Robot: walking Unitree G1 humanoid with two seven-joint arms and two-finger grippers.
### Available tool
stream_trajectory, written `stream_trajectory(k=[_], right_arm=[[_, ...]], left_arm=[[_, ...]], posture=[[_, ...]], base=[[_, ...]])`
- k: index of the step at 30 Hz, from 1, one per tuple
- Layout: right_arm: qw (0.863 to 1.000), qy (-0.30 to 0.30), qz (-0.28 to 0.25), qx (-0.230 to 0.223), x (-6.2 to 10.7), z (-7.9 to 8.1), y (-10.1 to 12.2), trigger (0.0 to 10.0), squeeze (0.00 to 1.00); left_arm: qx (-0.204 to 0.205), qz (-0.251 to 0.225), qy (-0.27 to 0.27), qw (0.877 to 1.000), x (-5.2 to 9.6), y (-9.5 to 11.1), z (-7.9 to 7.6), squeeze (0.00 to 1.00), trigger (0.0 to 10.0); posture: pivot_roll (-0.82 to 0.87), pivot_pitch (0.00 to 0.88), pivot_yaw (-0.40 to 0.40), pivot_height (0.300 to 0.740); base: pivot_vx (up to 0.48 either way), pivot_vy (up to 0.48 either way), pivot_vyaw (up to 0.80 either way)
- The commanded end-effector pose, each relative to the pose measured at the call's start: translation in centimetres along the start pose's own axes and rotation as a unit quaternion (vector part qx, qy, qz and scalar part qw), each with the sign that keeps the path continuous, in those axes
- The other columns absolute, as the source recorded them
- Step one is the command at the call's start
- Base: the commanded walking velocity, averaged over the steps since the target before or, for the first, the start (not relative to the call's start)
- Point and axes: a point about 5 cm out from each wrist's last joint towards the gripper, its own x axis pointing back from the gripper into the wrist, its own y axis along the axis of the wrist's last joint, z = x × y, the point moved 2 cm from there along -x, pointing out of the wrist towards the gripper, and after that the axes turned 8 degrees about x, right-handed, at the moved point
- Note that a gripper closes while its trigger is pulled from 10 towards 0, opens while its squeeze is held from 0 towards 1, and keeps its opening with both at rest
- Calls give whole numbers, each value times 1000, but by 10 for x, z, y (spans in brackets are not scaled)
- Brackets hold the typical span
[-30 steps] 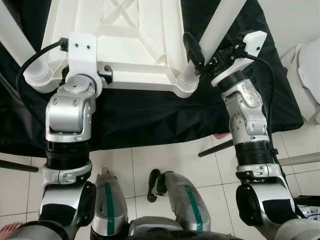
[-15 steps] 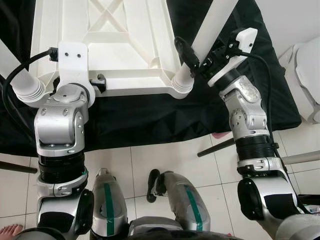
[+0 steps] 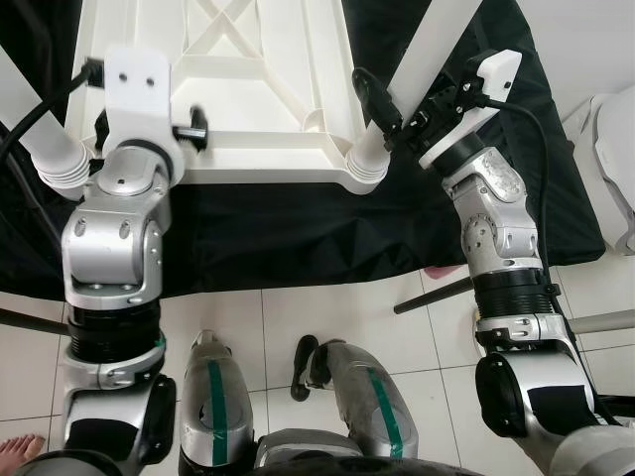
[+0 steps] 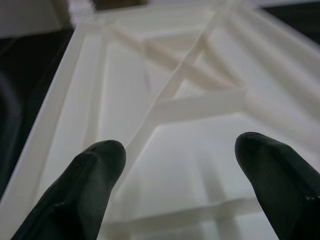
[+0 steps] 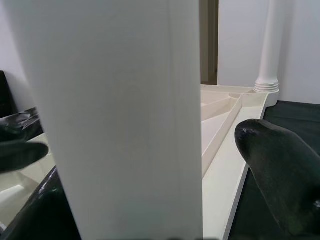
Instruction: Building children table
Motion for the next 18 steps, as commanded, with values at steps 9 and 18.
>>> stream_trajectory(k=[9,18], right_arm=[[999,10,-38,17,-4,-1,23,10000,0],[995,28,-91,25,-12,3,56,10000,0]], left_arm=[[-32,-36,-86,995,4,-9,-21,0,10000],[-11,-48,-88,995,3,-15,-17,0,10000]], posture=[[136,110,-122,740],[133,114,-124,740]], base=[[0,0,0],[0,0,0]])
